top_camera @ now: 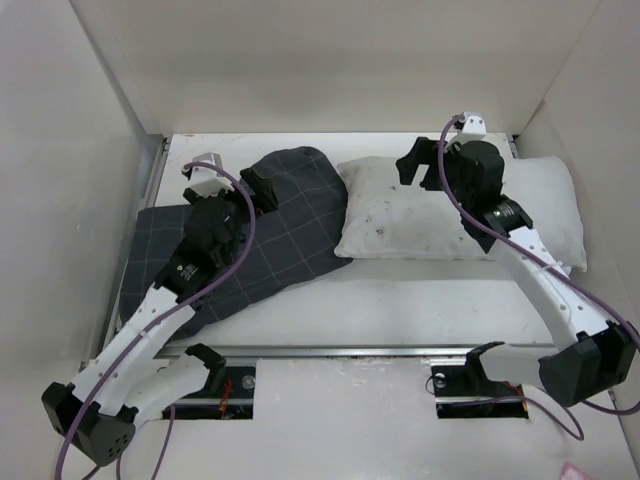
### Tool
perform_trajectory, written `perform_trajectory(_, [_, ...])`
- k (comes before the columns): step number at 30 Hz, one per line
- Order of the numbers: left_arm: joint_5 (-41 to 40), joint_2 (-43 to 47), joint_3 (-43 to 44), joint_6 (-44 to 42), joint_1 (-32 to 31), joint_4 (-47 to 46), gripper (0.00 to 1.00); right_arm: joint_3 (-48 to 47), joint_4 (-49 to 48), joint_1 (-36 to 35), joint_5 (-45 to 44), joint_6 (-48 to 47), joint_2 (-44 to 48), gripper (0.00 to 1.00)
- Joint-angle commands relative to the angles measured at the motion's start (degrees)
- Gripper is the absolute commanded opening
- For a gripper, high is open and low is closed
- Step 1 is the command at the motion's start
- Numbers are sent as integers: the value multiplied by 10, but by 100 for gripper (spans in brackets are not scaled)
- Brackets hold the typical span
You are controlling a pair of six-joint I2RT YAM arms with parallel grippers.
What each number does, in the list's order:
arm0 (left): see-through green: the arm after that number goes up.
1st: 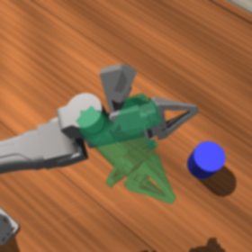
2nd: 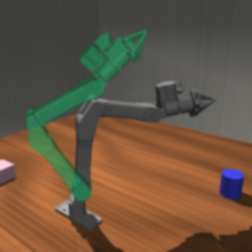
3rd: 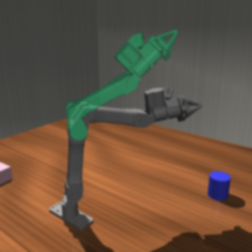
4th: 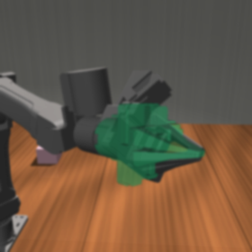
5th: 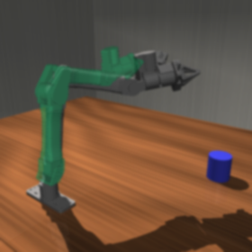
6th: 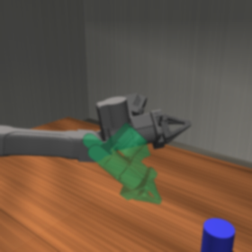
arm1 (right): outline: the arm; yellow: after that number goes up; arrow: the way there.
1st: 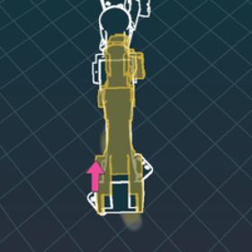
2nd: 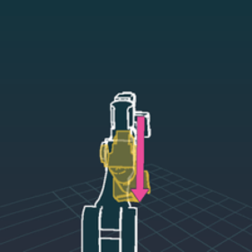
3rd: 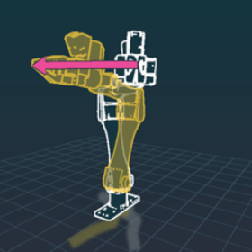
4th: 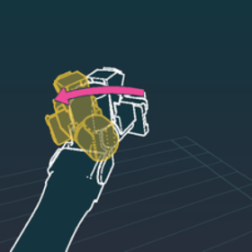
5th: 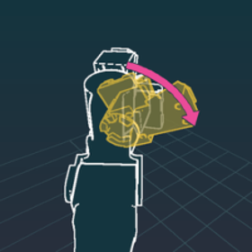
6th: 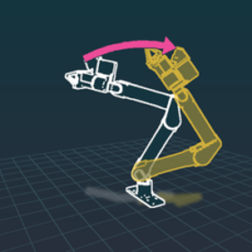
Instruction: Put the pillow into the pillowcase
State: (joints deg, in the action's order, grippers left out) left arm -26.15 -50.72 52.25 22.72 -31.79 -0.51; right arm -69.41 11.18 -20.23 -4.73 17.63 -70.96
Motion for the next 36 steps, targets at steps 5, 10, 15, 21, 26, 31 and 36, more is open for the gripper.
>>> perform_trajectory(5, [28, -33, 15, -18, -3, -3, 99, -28, -35, -3, 82, -41, -12, 100])
perform_trajectory(10, [39, -39, 4, -18, -3, -15, 99, -15, -87, -3, 93, -51, -6, 100])
perform_trajectory(15, [56, -64, 4, -23, -3, -21, 99, -112, 22, -36, 39, -136, -88, 100])
perform_trajectory(21, [61, -116, 15, -18, -3, -10, 99, -200, 102, -91, -84, -240, -203, 100])
perform_trajectory(26, [59, -158, 34, -12, -3, -10, 99, -319, 206, -91, -185, -235, -345, 100])
perform_trajectory(31, [59, -208, 63, -12, -3, 4, 99, -400, 291, -74, -155, -224, -447, 100])
perform_trajectory(36, [54, -261, 98, -12, -3, 15, 99, -395, 297, -43, -79, -206, -488, 49])
